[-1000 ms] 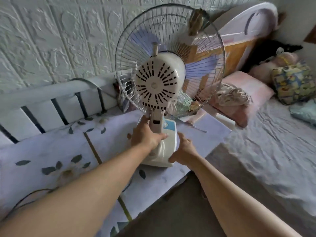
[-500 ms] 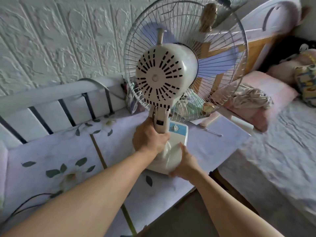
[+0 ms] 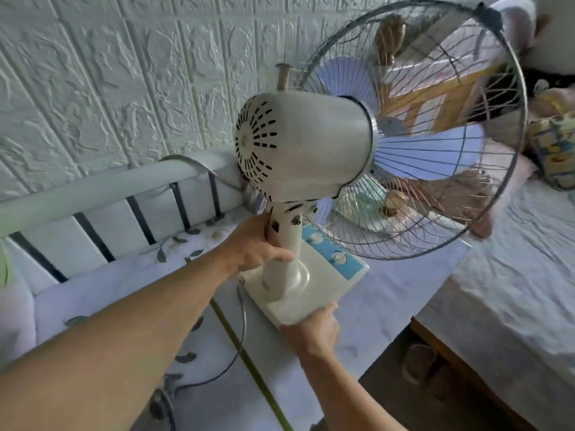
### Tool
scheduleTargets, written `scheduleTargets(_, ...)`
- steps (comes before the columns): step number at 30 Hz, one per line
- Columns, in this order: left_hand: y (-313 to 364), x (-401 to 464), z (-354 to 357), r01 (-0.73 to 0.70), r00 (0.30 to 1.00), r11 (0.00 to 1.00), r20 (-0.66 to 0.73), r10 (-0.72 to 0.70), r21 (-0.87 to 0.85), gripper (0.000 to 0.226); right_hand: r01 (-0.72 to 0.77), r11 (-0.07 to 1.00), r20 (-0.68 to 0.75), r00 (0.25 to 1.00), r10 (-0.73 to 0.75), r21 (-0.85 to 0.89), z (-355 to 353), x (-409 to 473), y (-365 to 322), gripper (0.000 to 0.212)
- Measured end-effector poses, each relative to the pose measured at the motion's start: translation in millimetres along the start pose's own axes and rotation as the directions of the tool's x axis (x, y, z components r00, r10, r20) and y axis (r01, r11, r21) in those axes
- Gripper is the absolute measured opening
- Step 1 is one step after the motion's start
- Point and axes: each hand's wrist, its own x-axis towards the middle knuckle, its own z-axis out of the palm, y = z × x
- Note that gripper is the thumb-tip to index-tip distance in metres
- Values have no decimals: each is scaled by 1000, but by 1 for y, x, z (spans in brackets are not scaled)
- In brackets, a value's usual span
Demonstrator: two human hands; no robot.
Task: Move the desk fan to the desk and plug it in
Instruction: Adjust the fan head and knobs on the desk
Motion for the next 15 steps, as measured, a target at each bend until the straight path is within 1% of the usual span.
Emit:
scheduleTargets(2,-3,-1,2,-21,1000,1000,-15,21,-18,45,-7,1000,2,1000,7,2,-2,-3,0,79)
scheduleTargets(4,-6,-4,11,-16,996,998,-86,10,-69,40,27,1000,33,999,-27,-4,-9,-3,4,78)
scheduleTargets(5,-8,-7,19,10,992,995,-123,-22,-97,41,50,999,40,998,-50,-3,-15,-1,6,78)
scheduleTargets(8,-20,-17,44,138,966,977,-196,-170,-165,54,117,993,-17,993,-117,-12,-34,16,11,84)
scheduleTargets(11,-31,-29,68,203,925,948,-270,-268,-247,73,152,988,-100,983,-155,-41,-53,46,15,87)
scheduleTargets(13,-32,-34,84,208,880,954,-384,-278,-214,83,204,977,-112,971,-210,-61,-60,68,15,81)
scheduleTargets(15,-30,-37,98,183,841,974,-493,-224,-131,84,244,968,-88,964,-249,-64,-63,90,11,70)
